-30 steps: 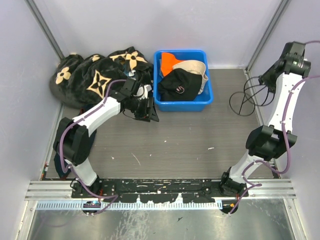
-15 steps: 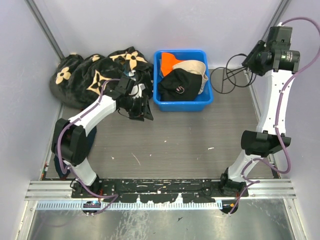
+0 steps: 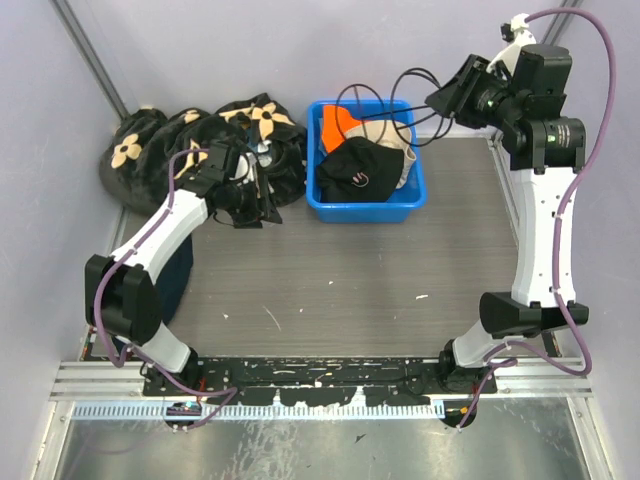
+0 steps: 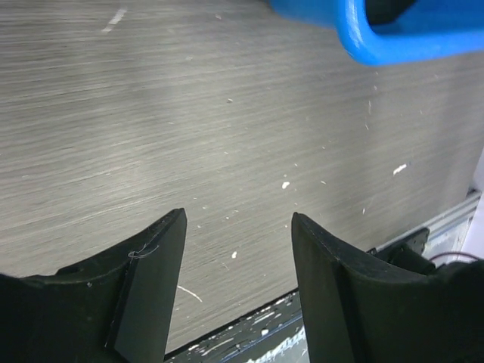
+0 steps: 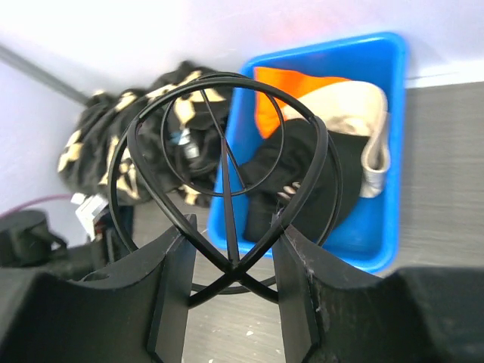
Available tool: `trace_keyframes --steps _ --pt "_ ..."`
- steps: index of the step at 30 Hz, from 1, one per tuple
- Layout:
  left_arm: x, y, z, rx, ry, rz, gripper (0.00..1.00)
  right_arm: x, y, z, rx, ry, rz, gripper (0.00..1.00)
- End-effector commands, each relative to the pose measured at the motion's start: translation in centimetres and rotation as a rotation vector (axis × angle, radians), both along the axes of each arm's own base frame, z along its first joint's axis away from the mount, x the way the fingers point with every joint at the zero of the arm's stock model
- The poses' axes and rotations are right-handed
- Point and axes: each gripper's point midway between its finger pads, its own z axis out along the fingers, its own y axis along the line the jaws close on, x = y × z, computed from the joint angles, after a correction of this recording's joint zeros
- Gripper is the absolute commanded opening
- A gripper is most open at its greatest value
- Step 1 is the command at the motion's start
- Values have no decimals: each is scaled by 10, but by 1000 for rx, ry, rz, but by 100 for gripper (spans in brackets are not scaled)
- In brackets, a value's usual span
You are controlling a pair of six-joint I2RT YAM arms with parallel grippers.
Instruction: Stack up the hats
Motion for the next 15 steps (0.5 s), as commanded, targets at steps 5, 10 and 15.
trace_keyframes --steps 5,10,15 --pt "14 74 13 113 -20 293 66 -42 68 54 21 -196 279 1" --pt "21 127 36 167 -89 484 68 -62 108 34 9 -132 386 1" --pt "27 150 52 175 -127 560 70 -76 149 -10 -90 -18 440 1"
